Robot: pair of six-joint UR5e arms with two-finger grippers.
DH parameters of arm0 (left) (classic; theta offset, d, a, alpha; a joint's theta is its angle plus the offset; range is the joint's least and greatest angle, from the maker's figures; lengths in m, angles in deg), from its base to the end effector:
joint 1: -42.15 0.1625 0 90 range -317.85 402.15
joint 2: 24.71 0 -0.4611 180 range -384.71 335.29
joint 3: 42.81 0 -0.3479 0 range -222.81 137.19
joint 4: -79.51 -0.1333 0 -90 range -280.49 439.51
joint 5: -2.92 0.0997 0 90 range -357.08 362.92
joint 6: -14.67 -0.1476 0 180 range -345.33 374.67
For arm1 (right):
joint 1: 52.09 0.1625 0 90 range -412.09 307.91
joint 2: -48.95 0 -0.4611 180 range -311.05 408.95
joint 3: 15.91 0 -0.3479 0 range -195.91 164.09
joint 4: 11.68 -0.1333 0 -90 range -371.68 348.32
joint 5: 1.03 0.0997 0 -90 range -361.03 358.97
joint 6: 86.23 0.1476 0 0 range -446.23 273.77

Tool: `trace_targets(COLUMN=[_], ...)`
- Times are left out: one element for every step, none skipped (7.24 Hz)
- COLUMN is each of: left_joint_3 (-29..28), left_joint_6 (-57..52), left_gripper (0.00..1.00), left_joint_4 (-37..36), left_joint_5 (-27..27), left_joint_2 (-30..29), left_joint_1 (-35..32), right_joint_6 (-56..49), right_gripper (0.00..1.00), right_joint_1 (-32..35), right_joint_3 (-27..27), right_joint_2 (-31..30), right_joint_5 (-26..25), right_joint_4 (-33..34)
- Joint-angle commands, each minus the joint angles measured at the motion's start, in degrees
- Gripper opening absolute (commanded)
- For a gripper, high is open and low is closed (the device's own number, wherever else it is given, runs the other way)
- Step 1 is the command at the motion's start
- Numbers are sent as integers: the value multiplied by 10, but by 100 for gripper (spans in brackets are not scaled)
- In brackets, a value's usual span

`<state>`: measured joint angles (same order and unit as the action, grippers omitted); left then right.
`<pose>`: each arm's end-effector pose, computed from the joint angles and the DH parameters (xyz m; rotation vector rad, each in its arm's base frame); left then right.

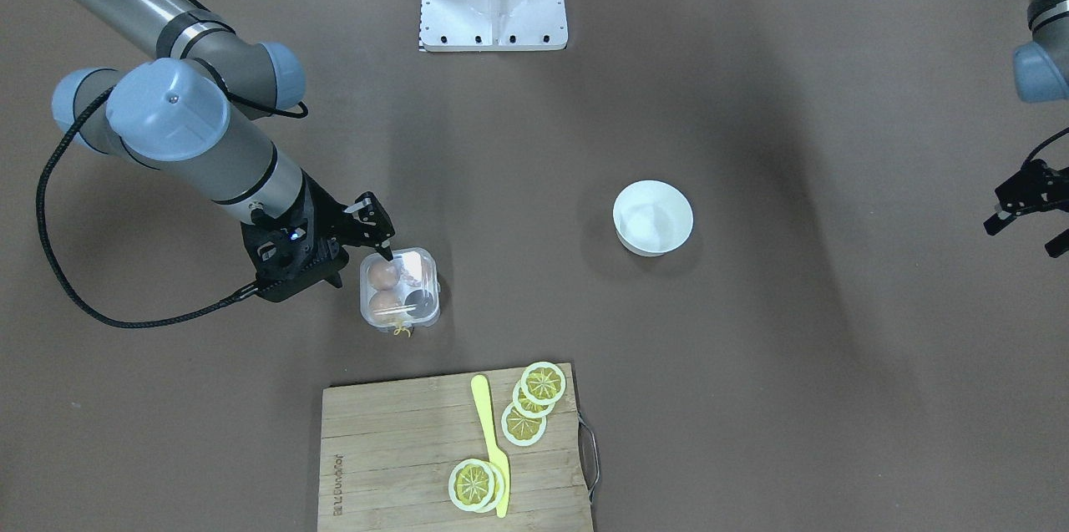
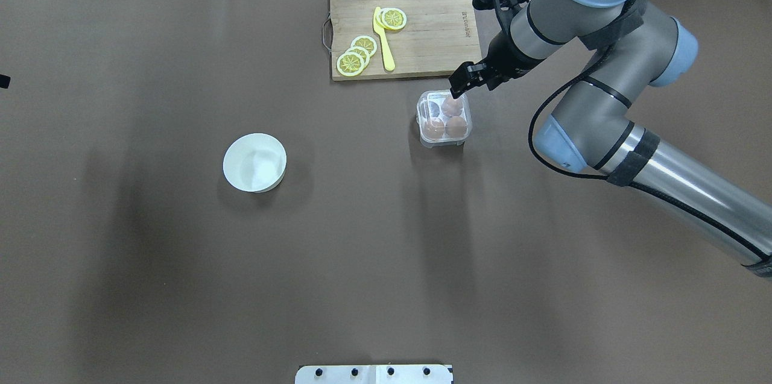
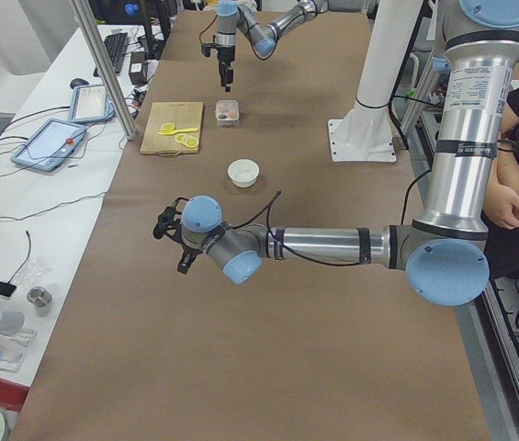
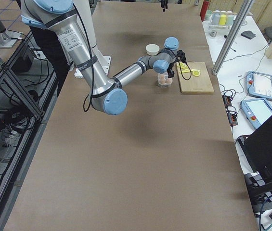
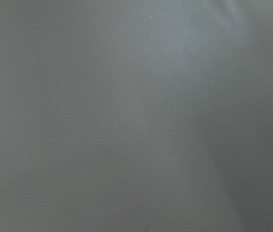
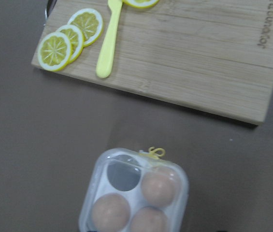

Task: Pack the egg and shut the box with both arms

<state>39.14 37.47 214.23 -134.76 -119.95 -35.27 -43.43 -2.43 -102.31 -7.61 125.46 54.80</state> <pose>0.0919 -0.5227 0.6461 0.4129 0.9621 0.1423 -0.4253 -0.5711 0.3650 0.2809 -1.0363 -0.2575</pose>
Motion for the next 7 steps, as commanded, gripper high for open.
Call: trace_targets(left_joint_3=[-4, -11, -12, -8, -7, -7, -5], left_joint_6=[-8, -47, -103, -159, -166, -166, -166], left_gripper=[97, 97, 97, 97, 97, 97, 97], left_joint_4=[-28, -35, -83, -125, -132, -131, -132], left_joint_5=[-10, -9, -8, -8, -8, -10, -10], left_joint_2=[0, 4, 4, 3, 2, 2, 2], left_joint_1=[-12, -18, -36, -50, -58, -59, -59], right_joint_6=[-5, -11, -50, -140, -268, -294, -298], right_gripper=[100, 100, 100, 100, 100, 100, 100], right_joint_1=[68, 102, 152, 196, 232, 267, 292], right_joint_3=[-2, 2, 2, 6, 14, 19, 32], right_joint_2=[-46, -65, -78, -84, -90, -93, -99], right_joint_5=[0, -3, -4, 0, -4, -1, 6], right_joint_4=[9, 22, 60, 135, 187, 209, 230])
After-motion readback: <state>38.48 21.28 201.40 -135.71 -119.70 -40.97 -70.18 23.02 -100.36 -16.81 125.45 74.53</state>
